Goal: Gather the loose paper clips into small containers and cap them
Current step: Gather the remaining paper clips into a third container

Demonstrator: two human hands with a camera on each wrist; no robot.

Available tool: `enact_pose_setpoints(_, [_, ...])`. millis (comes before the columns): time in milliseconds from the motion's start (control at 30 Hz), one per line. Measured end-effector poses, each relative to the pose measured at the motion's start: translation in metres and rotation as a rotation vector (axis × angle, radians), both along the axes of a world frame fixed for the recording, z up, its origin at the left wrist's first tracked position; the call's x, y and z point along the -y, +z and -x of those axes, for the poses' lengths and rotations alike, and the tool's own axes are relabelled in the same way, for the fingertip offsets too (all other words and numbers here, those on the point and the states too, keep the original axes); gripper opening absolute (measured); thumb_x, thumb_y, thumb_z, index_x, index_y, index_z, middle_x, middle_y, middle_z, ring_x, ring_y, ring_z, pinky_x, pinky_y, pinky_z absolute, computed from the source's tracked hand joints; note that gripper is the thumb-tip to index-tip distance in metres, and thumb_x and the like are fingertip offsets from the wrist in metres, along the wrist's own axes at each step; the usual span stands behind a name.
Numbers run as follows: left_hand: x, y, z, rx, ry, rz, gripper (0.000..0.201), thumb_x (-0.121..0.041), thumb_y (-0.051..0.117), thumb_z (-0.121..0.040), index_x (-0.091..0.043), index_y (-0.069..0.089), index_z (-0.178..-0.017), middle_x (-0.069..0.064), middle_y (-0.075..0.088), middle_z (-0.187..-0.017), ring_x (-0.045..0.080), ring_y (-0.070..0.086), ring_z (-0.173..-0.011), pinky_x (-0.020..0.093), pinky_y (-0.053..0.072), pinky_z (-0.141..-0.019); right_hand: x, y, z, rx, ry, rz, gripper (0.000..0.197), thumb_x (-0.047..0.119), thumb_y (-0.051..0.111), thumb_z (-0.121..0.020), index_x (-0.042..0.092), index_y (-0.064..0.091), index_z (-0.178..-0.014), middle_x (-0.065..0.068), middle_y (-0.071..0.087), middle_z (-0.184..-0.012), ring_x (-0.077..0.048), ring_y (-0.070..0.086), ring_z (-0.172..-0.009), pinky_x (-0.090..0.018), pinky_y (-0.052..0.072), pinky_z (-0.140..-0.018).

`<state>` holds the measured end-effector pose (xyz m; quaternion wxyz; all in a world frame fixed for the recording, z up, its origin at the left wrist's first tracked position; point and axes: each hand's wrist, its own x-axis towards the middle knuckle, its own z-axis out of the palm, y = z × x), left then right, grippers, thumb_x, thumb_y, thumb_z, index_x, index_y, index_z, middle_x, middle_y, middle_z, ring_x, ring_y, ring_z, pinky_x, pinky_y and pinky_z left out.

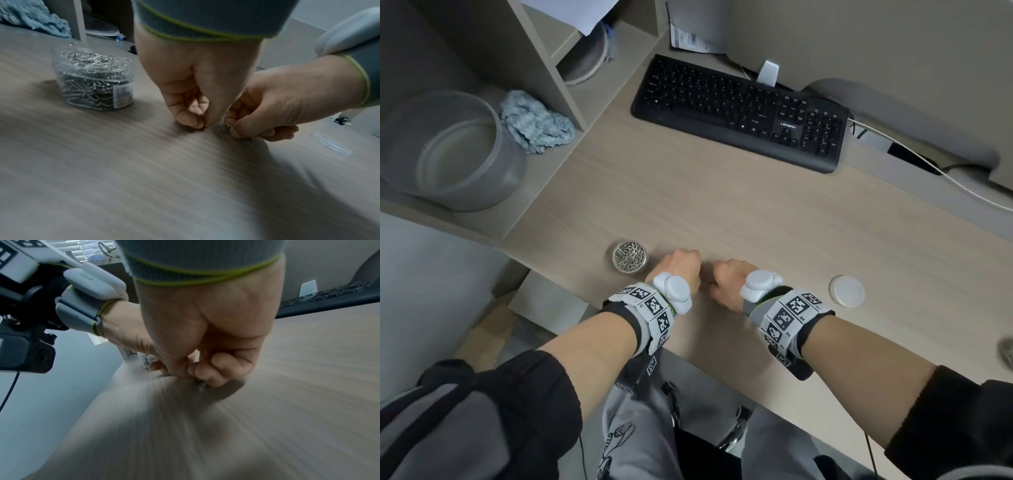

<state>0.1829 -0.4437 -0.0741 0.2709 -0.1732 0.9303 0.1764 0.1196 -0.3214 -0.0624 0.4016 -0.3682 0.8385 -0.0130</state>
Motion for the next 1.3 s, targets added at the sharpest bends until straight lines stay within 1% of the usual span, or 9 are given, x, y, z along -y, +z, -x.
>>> enact_pose_setpoints(233, [0.008,-0.005,-0.005,-0.064,0.002,-0.059,0.018,-0.009,0.055,-0.087,-0.009,0.063,-0.104,0.013,0.058,-0.107,0.037,0.063,-0.094,0.04,0.052,-0.078,0.0,-0.005,0.002,-0.046,0.037,-0.051,0.026,0.026,0.046,-0.084,0.025,0.06,-0.105,-0.005,0.065,-0.089,-0.03,0.059,-0.071,-0.029,0.043,-0.057])
enact_pose_setpoints(367, [0.013,-0.009,-0.013,-0.071,0.013,-0.066,0.021,-0.007,0.058,-0.087,-0.015,0.06,-0.106,0.007,0.057,-0.107,0.034,0.063,-0.091,0.039,0.052,-0.077,-0.002,0.001,0.005,-0.005,0.002,-0.028,0.007,0.029,0.047,-0.085,0.033,0.052,-0.085,-0.001,0.058,-0.08,-0.029,0.058,-0.069,-0.03,0.044,-0.057])
enact_pose_setpoints(500, [0.009,-0.007,-0.012,-0.041,0.03,-0.032,0.022,-0.006,0.056,-0.088,-0.009,0.057,-0.11,0.012,0.061,-0.109,0.036,0.063,-0.096,0.042,0.054,-0.079,-0.004,0.002,0.007,-0.004,-0.039,-0.005,0.028,0.025,0.049,-0.085,0.034,0.036,-0.062,-0.003,0.057,-0.08,-0.032,0.06,-0.074,-0.037,0.049,-0.064])
enact_pose_setpoints(600, [0.007,-0.004,-0.01,-0.013,0.044,-0.034,0.022,-0.005,0.055,-0.088,-0.007,0.057,-0.11,0.013,0.061,-0.108,0.036,0.063,-0.096,0.039,0.052,-0.076,-0.007,0.001,0.009,-0.036,-0.051,-0.005,0.031,0.025,0.048,-0.087,0.032,0.031,-0.062,-0.002,0.055,-0.081,-0.031,0.057,-0.073,-0.036,0.05,-0.066])
enact_pose_setpoints(733, [0.008,0.0,-0.01,0.034,0.016,-0.05,0.018,-0.006,0.057,-0.086,-0.01,0.061,-0.103,0.011,0.065,-0.104,0.03,0.057,-0.08,0.037,0.054,-0.074,-0.002,0.004,0.014,-0.053,-0.072,0.003,0.01,0.028,0.047,-0.087,0.025,0.051,-0.078,-0.006,0.062,-0.088,-0.033,0.061,-0.077,-0.039,0.056,-0.07])
enact_pose_setpoints(833, [0.011,0.012,-0.014,0.021,0.043,-0.094,0.017,-0.008,0.057,-0.085,-0.007,0.065,-0.1,0.013,0.068,-0.1,0.029,0.056,-0.077,0.037,0.055,-0.074,0.007,0.007,0.016,-0.081,-0.109,0.026,0.017,0.033,0.048,-0.086,0.018,0.056,-0.09,-0.006,0.063,-0.091,-0.032,0.061,-0.077,-0.039,0.055,-0.071])
enact_pose_setpoints(967, [0.029,0.035,-0.025,-0.152,0.245,-0.184,0.013,-0.008,0.059,-0.081,-0.013,0.067,-0.091,0.008,0.069,-0.093,0.03,0.064,-0.088,0.031,0.052,-0.072,0.029,0.014,0.016,-0.075,-0.146,0.086,0.013,0.032,0.051,-0.085,0.025,0.049,-0.075,-0.004,0.063,-0.089,-0.03,0.061,-0.08,-0.033,0.051,-0.067])
enact_pose_setpoints(1133, [0.079,0.053,-0.046,-0.287,0.502,-0.219,0.01,-0.009,0.062,-0.082,-0.015,0.07,-0.086,0.004,0.072,-0.083,0.026,0.068,-0.083,0.034,0.056,-0.078,0.075,0.034,0.005,0.024,-0.189,0.183,0.009,0.027,0.056,-0.086,0.021,0.055,-0.08,-0.003,0.063,-0.083,-0.027,0.059,-0.075,-0.033,0.049,-0.068])
enact_pose_setpoints(1300, [0.103,0.045,-0.061,-0.339,0.554,-0.223,0.007,-0.012,0.068,-0.084,-0.018,0.069,-0.088,-0.002,0.068,-0.078,0.015,0.062,-0.072,0.02,0.047,-0.069,0.109,0.035,-0.017,0.194,-0.277,0.26,0.018,0.014,0.053,-0.089,0.019,0.05,-0.072,-0.003,0.064,-0.062,-0.022,0.059,-0.045,-0.024,0.047,-0.041])
